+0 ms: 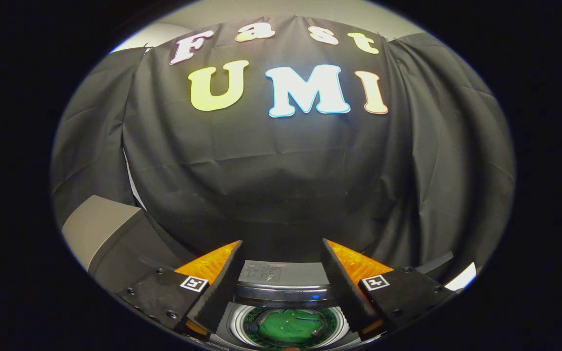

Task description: Put the clothes into the washing machine and then close the washing machine lid.

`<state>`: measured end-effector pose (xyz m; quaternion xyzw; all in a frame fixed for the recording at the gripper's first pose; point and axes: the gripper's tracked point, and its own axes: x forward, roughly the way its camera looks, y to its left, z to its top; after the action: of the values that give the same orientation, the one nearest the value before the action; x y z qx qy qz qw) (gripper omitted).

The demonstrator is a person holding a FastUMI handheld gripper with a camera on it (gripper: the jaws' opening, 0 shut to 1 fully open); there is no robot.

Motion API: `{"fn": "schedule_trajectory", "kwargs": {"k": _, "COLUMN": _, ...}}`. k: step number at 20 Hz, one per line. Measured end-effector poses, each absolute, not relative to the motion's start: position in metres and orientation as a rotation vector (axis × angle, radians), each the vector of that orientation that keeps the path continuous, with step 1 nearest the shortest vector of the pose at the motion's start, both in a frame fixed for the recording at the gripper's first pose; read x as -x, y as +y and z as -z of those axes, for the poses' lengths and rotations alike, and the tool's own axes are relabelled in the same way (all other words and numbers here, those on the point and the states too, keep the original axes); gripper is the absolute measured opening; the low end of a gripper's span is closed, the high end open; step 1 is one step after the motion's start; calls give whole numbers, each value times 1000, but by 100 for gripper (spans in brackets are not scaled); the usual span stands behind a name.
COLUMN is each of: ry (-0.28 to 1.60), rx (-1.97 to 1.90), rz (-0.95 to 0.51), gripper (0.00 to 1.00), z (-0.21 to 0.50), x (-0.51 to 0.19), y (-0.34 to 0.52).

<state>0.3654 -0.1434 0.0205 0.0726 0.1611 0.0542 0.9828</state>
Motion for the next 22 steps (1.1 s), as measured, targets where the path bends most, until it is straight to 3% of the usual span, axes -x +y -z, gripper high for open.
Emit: {"fn": "schedule_trajectory", "kwargs": {"k": 22, "ry": 362, "rx": -152, "rz": -78, "gripper": 98, "z": 11, "x": -327, "y": -139}}
